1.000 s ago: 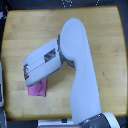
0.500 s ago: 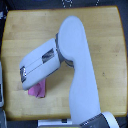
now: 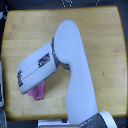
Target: Folding a cloth
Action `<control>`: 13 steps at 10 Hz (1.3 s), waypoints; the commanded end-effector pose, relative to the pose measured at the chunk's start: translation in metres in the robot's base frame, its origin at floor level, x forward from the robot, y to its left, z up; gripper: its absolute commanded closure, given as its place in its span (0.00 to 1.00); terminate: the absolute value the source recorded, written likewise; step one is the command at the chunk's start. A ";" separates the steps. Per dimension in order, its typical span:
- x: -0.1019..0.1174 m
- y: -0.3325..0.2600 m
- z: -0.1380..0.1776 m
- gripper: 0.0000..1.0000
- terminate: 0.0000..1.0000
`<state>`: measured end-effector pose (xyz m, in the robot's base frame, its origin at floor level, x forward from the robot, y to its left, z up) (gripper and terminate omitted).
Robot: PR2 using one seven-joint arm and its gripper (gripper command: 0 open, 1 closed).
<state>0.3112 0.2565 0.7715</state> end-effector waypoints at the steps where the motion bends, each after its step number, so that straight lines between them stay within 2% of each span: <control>1: 0.009 0.023 -0.030 1.00 0.00; 8: 0.020 0.010 -0.033 1.00 0.00; 9: 0.022 0.012 -0.035 0.00 0.00; 13: 0.027 0.004 -0.035 0.00 0.00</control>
<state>0.3303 0.2679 0.7402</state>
